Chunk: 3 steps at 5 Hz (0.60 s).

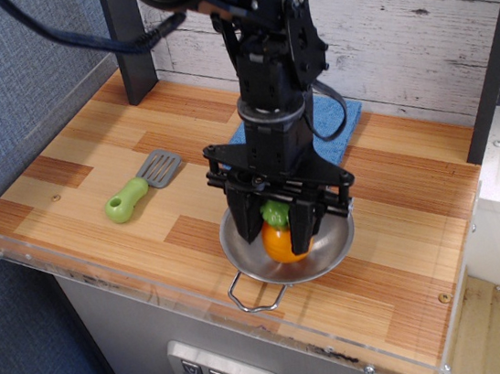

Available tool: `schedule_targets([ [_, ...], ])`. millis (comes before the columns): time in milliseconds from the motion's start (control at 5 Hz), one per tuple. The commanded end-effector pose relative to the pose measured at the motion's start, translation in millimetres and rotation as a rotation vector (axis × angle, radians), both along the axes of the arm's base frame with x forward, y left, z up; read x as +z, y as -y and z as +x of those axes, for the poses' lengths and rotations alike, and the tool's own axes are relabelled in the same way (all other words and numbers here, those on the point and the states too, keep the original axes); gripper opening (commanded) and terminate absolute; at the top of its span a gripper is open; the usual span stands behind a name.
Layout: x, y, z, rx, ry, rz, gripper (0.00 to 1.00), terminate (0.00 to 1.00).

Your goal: Place orange bottle inside silver bowl.

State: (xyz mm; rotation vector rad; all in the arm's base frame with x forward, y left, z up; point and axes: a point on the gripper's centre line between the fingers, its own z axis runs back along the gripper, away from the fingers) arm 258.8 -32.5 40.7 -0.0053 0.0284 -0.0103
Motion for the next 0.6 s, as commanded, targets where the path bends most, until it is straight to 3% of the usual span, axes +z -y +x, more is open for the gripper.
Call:
schedule_targets([
  [0, -3.2, -1.5, 0.5, -0.025, -0.005, -0.002, 0.0, 0.0],
  [200, -4.5, 0.2, 1.4, -0.048, -0.01, -0.007, 1.0, 0.0],
  [400, -2.4, 1.3, 1.4, -0.057, -0.003, -0.008, 1.0, 0.0],
])
